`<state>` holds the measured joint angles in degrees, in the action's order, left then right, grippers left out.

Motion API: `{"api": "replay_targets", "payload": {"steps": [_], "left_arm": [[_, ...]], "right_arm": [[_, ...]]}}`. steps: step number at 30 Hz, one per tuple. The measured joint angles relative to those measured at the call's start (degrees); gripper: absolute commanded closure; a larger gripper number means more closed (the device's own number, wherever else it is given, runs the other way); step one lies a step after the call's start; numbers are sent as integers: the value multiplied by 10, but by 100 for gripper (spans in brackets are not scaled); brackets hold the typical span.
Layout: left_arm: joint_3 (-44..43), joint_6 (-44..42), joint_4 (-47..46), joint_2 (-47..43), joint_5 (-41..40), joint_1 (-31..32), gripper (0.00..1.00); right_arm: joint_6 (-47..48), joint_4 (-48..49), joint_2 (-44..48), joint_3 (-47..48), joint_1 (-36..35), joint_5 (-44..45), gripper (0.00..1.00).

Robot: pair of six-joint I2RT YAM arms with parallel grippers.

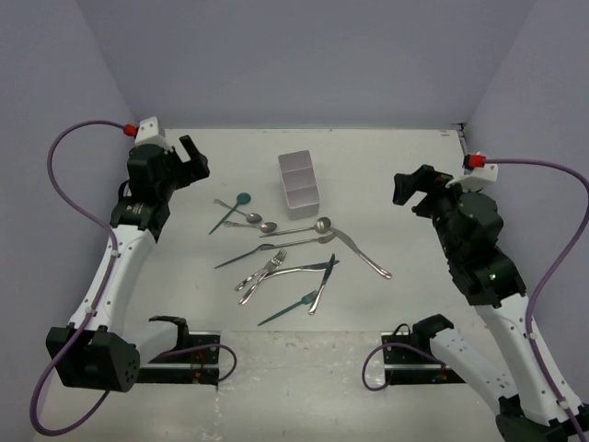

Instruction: Sort the eating utensils into containers

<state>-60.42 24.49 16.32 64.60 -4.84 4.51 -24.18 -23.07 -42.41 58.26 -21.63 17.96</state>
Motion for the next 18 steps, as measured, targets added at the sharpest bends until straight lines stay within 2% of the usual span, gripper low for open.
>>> {"api": "replay_targets", "payload": {"steps": [5,11,18], "left_arm": [[0,0,-11,0,8,0,0],[0,0,-19,0,18,0,0],[8,0,-26,0,31,0,0]], "right_arm": [[31,5,-30,2,0,5,1],[89,-37,-156,45,0,-47,1],[141,-90,-299,41,0,-133,1]]}}
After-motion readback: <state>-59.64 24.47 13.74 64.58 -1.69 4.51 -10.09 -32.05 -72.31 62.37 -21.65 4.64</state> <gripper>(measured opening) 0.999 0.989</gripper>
